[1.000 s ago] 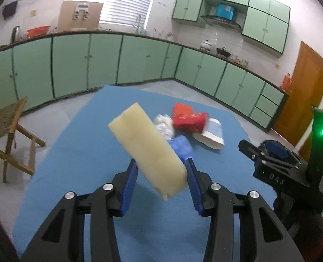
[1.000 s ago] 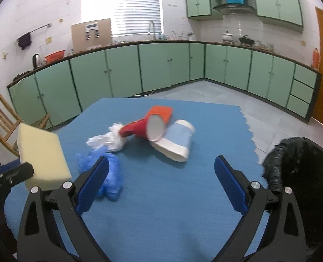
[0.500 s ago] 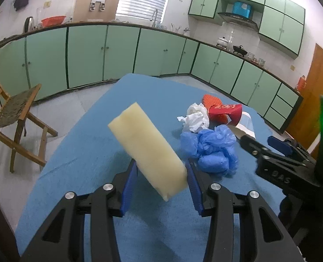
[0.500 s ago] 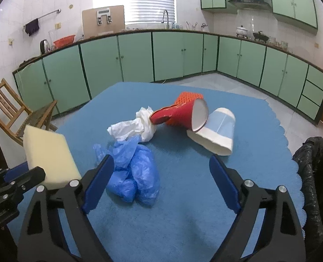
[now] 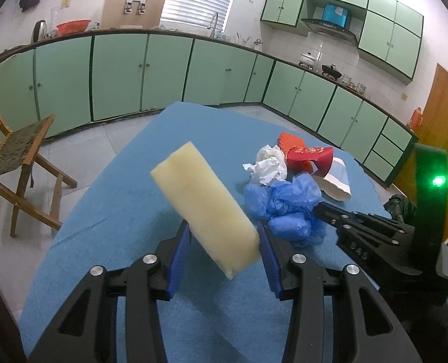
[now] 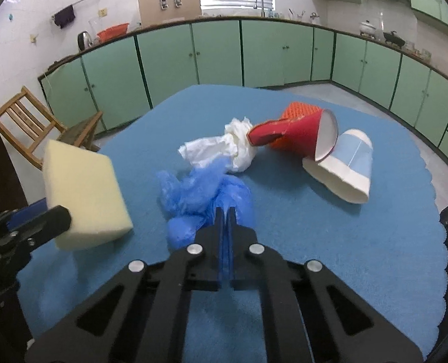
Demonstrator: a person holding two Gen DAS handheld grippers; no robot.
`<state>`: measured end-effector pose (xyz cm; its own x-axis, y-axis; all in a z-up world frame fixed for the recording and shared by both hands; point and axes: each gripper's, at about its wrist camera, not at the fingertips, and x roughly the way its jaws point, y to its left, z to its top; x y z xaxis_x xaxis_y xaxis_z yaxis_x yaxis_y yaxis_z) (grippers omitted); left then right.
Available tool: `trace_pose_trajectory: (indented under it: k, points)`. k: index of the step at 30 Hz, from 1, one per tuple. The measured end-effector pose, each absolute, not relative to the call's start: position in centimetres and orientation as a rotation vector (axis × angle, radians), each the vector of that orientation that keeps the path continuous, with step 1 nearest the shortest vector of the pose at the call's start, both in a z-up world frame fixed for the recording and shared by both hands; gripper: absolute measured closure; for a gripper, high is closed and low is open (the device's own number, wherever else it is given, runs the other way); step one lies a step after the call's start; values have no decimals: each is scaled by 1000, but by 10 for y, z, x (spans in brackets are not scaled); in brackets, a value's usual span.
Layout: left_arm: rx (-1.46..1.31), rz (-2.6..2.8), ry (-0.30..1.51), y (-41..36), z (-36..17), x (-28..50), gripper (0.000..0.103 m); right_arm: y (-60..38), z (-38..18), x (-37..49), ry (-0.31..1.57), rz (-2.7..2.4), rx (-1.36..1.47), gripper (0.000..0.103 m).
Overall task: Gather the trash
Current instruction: 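Grasp the blue gloves with the right tool while the left holds the sponge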
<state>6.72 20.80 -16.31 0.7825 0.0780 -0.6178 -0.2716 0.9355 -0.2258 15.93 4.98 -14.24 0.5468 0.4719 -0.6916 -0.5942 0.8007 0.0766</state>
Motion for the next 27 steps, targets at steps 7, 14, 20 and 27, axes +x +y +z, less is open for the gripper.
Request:
trace_pose_trajectory:
  k: [7, 14, 20, 27]
  points:
    - [-289, 165, 618, 193, -144, 70, 59, 15, -106, 151, 699, 626, -118, 102]
    - [-250, 69, 592, 155, -121, 87, 59, -36, -71, 152, 640, 573, -78, 103]
    - [-220, -21, 582, 117, -110, 106, 59, -74, -72, 162, 659, 527, -59, 103]
    - [-191, -46, 622, 98, -124, 108, 59, -88, -109, 158, 739, 479, -59, 59]
